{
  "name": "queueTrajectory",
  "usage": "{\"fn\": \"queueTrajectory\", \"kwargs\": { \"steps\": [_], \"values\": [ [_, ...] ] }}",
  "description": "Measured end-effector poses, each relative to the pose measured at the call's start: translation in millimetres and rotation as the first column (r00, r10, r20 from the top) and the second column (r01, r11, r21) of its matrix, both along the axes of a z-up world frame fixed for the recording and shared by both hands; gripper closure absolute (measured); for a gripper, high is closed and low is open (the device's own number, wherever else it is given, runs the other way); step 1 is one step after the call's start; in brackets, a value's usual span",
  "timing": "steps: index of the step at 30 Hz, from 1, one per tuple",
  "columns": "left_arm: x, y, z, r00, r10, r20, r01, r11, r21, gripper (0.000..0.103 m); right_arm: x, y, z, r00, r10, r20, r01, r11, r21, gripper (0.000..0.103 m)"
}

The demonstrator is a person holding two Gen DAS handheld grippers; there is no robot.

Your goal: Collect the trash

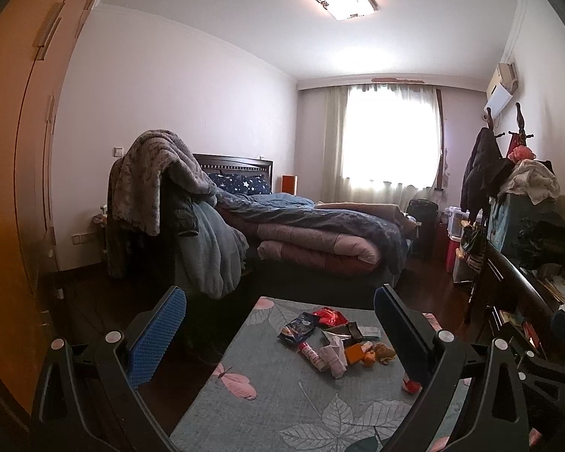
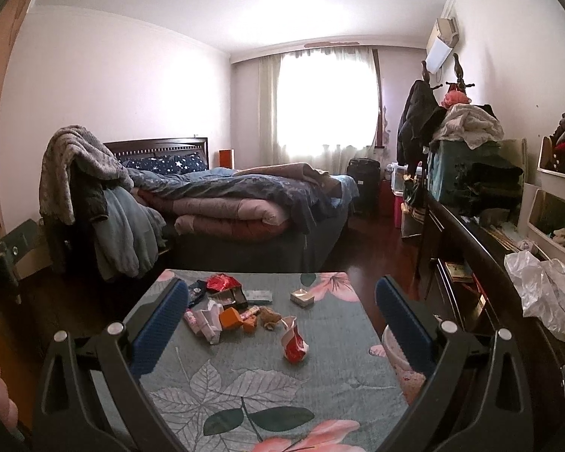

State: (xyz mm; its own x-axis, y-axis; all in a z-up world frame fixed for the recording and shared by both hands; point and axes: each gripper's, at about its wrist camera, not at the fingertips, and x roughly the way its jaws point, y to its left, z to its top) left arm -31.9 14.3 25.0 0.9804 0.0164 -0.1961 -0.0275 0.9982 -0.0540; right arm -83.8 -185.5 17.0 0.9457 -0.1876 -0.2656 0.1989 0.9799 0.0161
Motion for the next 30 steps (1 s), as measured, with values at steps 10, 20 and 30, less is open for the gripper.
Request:
{"fn": "queueTrajectory", "kwargs": {
  "steps": [10, 20, 30],
  "values": [
    [9.2, -3.5, -3.9, 1.0, 0.003, -0.016, -0.003, 1.0, 0.005, 0.004, 5.9, -2.0, -1.9, 1.0, 0.006, -0.005, -0.006, 1.0, 0.008, 0.003],
    [34.5, -16.3, -15.7, 0.999, -0.006, -0.052, 0.007, 1.0, 0.026, 0.004, 39.7, -13.5, -17.7, 0.998, -0.005, -0.068, 0.007, 0.999, 0.032, 0.003],
    [48.1, -28.7, -25.7, 0.996, -0.031, -0.078, 0.034, 0.999, 0.04, 0.004, 56.8, -27.0, -30.8, 0.995, -0.017, -0.094, 0.022, 0.998, 0.051, 0.003]
  ]
}}
